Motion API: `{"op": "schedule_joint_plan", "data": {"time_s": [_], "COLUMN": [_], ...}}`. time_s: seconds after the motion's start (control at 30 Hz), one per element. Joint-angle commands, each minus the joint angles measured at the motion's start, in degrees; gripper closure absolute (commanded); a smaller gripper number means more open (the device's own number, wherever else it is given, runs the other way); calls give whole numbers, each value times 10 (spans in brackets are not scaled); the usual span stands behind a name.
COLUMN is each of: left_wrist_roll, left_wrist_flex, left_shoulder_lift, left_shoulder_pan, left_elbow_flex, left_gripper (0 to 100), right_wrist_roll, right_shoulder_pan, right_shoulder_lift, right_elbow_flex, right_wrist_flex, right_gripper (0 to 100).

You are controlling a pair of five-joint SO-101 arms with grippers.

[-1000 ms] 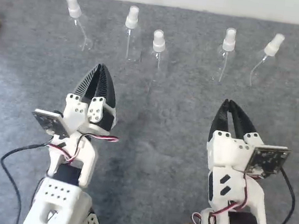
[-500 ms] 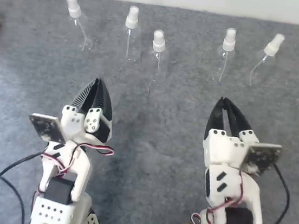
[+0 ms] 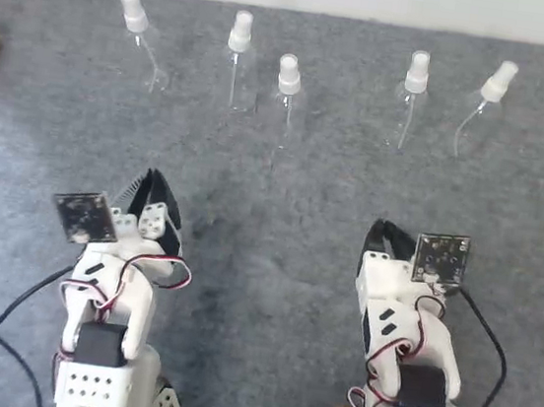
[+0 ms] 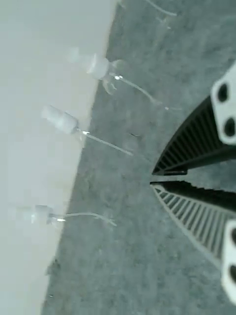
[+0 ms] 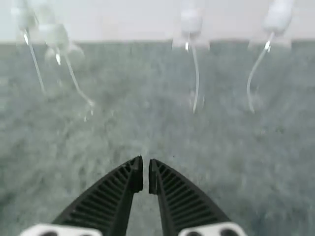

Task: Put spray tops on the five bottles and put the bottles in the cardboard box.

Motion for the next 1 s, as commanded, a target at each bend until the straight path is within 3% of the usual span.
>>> {"op": "schedule_joint_plan", "data": {"time_s": [0.0,0.47,0.97], "left_wrist_roll": [-35,-178,-183], "left_wrist_flex": [56,280,322], "left_shoulder_lift": [-7,-7,-4], "left_shoulder_pan": [-2,-3,-3], "left_elbow_flex": [-10,-10,-10], "left_gripper": [988,988,988], "right_wrist_roll": [2,5,5], "right_shoulder_pan": [-4,0,0], "right_shoulder_lift": [-7,-7,-7], "right_elbow_flex": [11,11,11], "right_wrist_flex": [65,316,321], "right_gripper": [992,992,992]}}
